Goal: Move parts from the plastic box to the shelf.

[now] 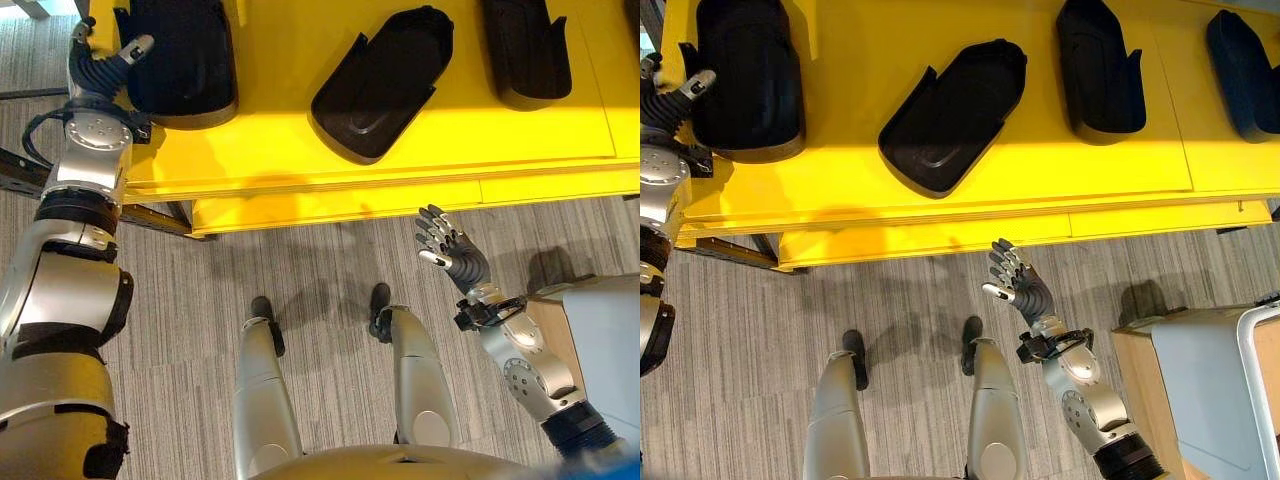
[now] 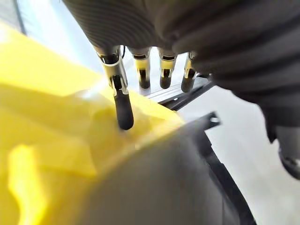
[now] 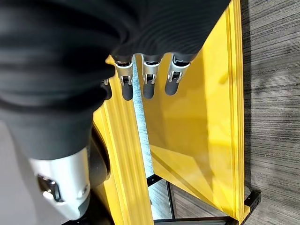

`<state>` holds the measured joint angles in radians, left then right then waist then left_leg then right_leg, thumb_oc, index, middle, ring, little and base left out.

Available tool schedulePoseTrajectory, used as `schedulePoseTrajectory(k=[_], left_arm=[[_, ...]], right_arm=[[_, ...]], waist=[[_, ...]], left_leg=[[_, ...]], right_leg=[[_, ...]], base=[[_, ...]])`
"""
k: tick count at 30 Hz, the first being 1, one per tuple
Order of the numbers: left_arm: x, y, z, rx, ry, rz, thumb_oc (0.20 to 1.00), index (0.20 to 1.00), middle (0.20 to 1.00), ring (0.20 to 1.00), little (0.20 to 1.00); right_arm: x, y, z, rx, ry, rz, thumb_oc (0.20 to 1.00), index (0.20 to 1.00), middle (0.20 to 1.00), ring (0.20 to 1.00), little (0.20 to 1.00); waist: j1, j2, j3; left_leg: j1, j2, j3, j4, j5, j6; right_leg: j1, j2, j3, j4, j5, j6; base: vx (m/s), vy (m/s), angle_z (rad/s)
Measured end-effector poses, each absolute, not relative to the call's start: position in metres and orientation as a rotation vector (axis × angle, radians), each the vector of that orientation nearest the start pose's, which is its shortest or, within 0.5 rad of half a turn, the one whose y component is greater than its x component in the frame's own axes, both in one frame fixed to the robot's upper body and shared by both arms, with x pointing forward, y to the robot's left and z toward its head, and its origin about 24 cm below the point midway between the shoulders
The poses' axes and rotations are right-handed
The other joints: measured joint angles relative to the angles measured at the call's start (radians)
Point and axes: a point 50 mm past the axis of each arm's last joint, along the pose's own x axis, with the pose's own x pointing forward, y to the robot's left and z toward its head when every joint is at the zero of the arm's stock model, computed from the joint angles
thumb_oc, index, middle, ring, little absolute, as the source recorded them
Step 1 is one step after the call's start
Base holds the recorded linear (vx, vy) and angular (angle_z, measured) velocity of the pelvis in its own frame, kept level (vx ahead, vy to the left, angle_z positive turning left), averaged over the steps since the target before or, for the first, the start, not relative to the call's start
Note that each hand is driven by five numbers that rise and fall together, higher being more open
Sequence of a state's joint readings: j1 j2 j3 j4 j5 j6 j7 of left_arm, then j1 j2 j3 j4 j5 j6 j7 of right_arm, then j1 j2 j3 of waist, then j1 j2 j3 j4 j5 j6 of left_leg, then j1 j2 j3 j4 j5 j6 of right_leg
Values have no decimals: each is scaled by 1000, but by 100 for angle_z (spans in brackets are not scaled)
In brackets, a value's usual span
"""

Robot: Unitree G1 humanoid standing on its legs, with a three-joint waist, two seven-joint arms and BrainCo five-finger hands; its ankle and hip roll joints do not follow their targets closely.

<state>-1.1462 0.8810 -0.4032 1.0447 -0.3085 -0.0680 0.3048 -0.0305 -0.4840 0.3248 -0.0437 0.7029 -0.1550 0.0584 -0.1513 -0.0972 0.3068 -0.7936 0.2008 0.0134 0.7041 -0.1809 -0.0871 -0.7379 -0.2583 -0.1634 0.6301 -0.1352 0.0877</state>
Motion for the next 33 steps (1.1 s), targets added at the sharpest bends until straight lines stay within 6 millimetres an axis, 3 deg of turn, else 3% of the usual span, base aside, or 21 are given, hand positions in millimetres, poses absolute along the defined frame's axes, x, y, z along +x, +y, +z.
schedulePoseTrajectory(k=[6, 10, 12, 18, 21, 27, 33], left_arm=[[371, 336, 276, 586, -247, 619, 1000, 1000, 1000, 1000, 1000], [365, 338, 292, 605, -305, 625, 1000, 1000, 1000, 1000, 1000], [355, 336, 316, 621, -417, 614, 1000, 1000, 1000, 1000, 1000], [332, 330, 358, 657, -623, 604, 1000, 1000, 1000, 1000, 1000], [305, 328, 374, 750, -745, 594, 1000, 1000, 1000, 1000, 1000], [289, 326, 357, 795, -802, 564, 1000, 1000, 1000, 1000, 1000], [267, 309, 315, 842, -841, 462, 1000, 1000, 1000, 1000, 1000]], right_arm=[[246, -161, 60, 242, -37, 352, 1000, 1000, 1000, 1000, 1000], [246, -162, 59, 242, -36, 351, 1000, 1000, 1000, 1000, 1000], [247, -162, 60, 242, -41, 352, 1000, 1000, 1000, 1000, 1000], [245, -167, 59, 242, -38, 334, 1000, 1000, 1000, 1000, 1000], [244, -174, 59, 242, -44, 306, 1000, 1000, 1000, 1000, 1000], [247, -180, 65, 237, -71, 289, 1000, 1000, 1000, 1000, 1000], [247, -183, 79, 237, -131, 284, 1000, 1000, 1000, 1000, 1000]], waist=[[3, 0, 0], [6, 0, 0], [6, 1, 0], [30, 5, 0], [55, 10, -1], [63, 20, -7], [62, 21, -7]], left_leg=[[-11, 1, -1, 3, 0, 0], [-21, 1, -3, 6, 0, 0], [-21, 1, -7, 6, 0, 0], [-17, 0, -5, 1, 1, -1], [-13, -3, -6, -3, 1, -1], [-8, -8, -13, -2, 1, -2], [23, -7, -8, -9, 0, -3]], right_leg=[[-11, 0, 0, 5, 0, 0], [-21, 0, 0, 13, 1, 2], [-21, 0, -3, 16, -1, 0], [-20, -2, -2, 17, -2, -1], [-19, -7, -3, 30, -10, -3], [-15, -10, -4, 39, -21, -5], [11, -10, -3, 33, -23, -8]], base=[[0, 0, 0], [3, -3, 1], [7, -4, 2], [0, 0, 0], [26, -20, 4], [9, -4, 4], [2, -3, -2]])
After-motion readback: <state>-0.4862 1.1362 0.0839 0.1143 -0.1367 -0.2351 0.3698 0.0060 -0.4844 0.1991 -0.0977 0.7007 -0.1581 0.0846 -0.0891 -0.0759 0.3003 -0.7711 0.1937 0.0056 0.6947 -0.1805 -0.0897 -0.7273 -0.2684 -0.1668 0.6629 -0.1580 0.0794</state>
